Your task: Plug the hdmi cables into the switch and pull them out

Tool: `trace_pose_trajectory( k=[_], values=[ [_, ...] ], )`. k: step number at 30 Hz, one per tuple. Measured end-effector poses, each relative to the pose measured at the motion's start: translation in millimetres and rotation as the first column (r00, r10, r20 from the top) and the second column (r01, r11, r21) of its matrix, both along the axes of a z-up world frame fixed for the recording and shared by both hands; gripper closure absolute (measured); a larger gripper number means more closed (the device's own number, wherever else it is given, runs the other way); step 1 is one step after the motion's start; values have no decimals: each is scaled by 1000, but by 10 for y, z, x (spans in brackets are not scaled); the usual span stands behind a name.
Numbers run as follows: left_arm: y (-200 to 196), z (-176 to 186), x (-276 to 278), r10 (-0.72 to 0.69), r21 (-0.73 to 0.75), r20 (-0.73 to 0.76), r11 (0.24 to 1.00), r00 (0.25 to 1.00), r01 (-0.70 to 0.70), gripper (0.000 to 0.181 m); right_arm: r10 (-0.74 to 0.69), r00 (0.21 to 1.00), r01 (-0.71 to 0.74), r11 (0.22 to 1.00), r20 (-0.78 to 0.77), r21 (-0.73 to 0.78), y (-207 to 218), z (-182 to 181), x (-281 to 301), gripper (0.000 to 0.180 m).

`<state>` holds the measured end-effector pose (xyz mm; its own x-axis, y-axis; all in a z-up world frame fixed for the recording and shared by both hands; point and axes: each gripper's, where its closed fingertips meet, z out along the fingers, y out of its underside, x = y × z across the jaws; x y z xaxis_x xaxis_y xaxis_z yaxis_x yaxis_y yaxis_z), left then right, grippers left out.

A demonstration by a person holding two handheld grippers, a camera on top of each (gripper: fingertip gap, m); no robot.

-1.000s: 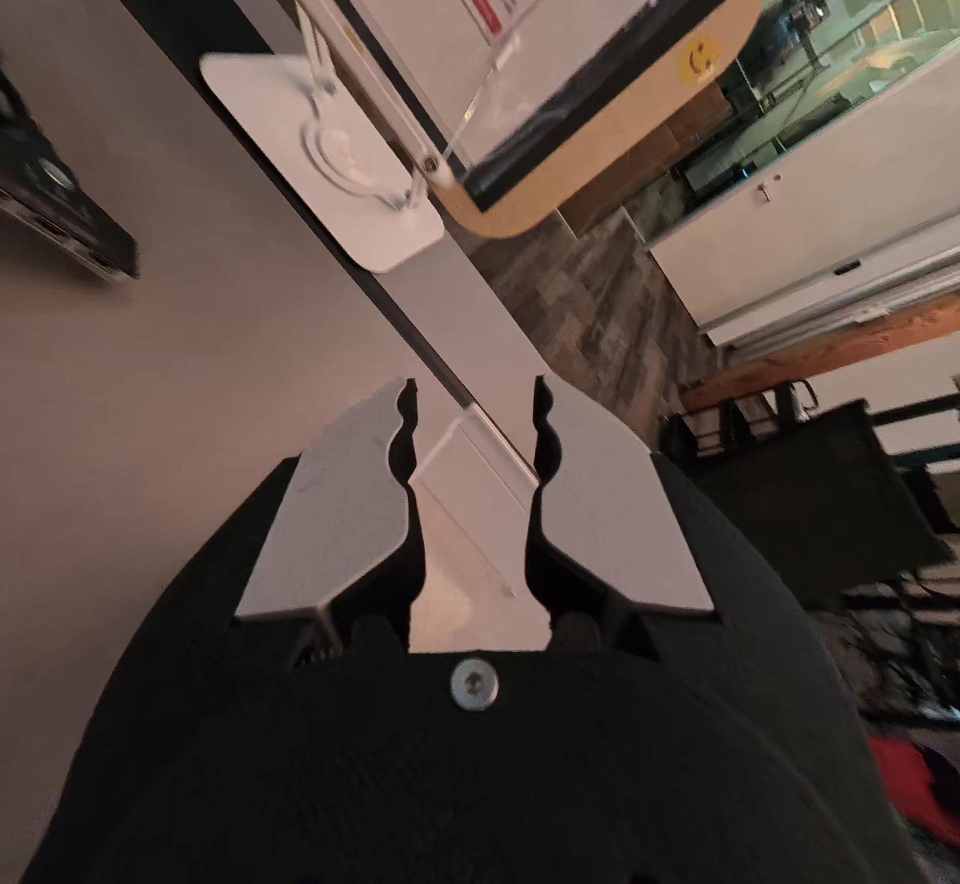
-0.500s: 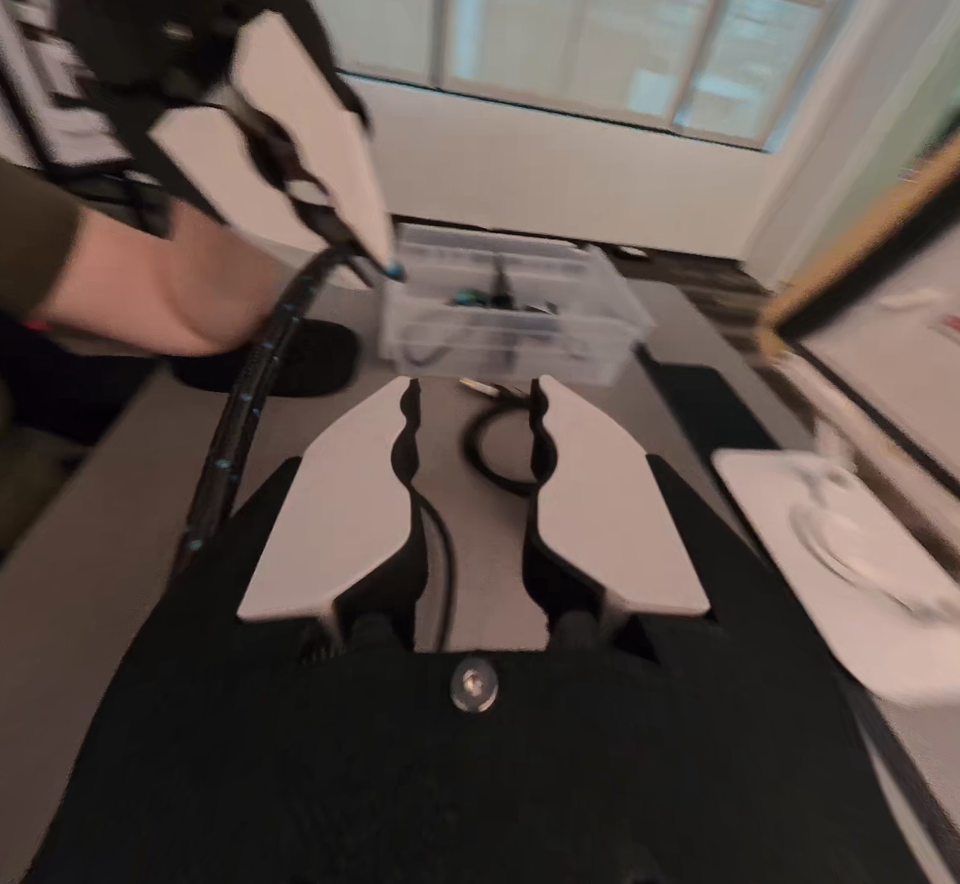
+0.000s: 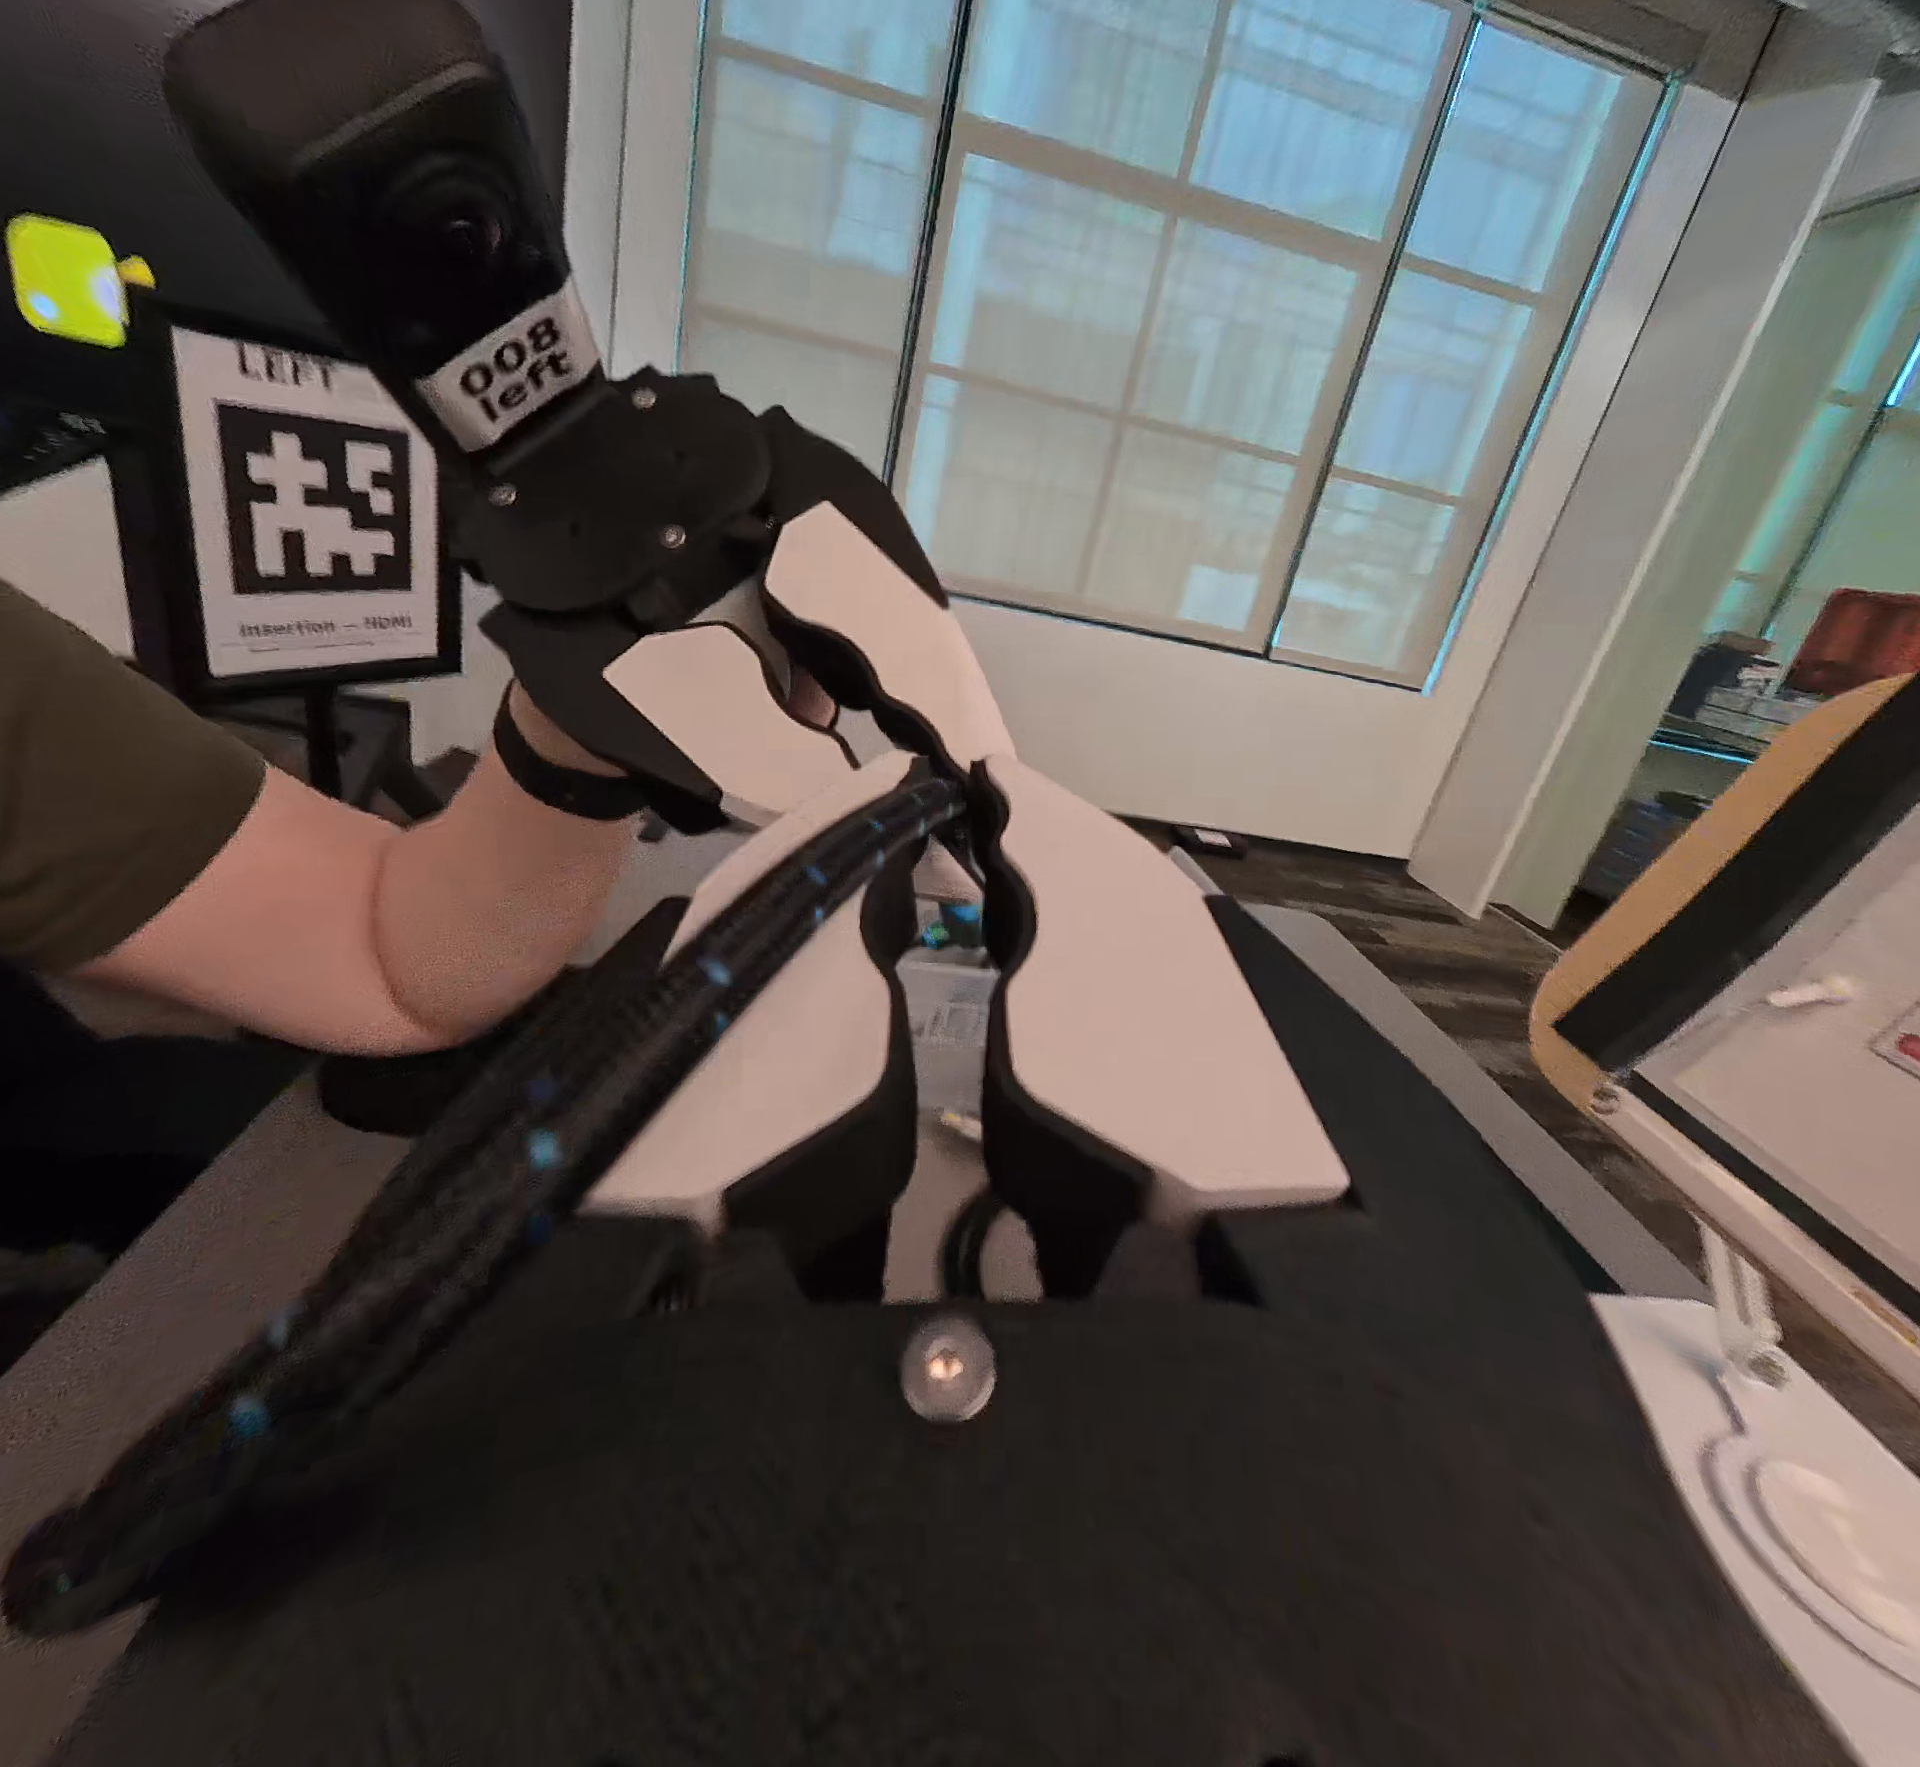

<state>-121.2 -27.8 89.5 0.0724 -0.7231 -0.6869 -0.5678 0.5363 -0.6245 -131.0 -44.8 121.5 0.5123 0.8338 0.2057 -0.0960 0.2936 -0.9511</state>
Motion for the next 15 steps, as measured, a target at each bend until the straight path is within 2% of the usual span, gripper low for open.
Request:
trace_pose_trajectory(
  k=[2,3,5,6,7,9,11,12,15],
  values=[
    [52,89,-66,6,-25,53,1000,999,-4,151,-14,998,14,1000,60,5,-30,-2,2,173],
    [87,147,-116,7,-58,90,998,996,-1,139,-25,998,24,1000,63,19,-51,33,19,173],
    [146,308,-201,-7,-182,202,982,979,45,123,-47,998,44,997,47,66,-111,140,69,173],
    [174,411,-236,-10,-269,285,959,959,90,124,-57,997,52,994,47,93,-150,188,99,173],
    [184,505,-267,-23,-354,370,921,929,164,125,-73,996,66,991,54,118,-180,227,136,173],
    [100,626,-320,-109,-481,496,792,862,376,129,-123,991,114,979,47,167,-229,328,254,173],
    [-76,663,-378,-270,-485,548,668,792,564,125,-125,992,124,977,-7,176,-303,460,390,173],
    [-75,639,-379,-303,-457,548,671,779,583,121,-107,993,113,979,-43,171,-347,523,452,173],
    [-8,429,-243,-332,-342,446,795,831,501,117,-67,989,88,982,-130,165,-443,657,600,173]
  ],
)
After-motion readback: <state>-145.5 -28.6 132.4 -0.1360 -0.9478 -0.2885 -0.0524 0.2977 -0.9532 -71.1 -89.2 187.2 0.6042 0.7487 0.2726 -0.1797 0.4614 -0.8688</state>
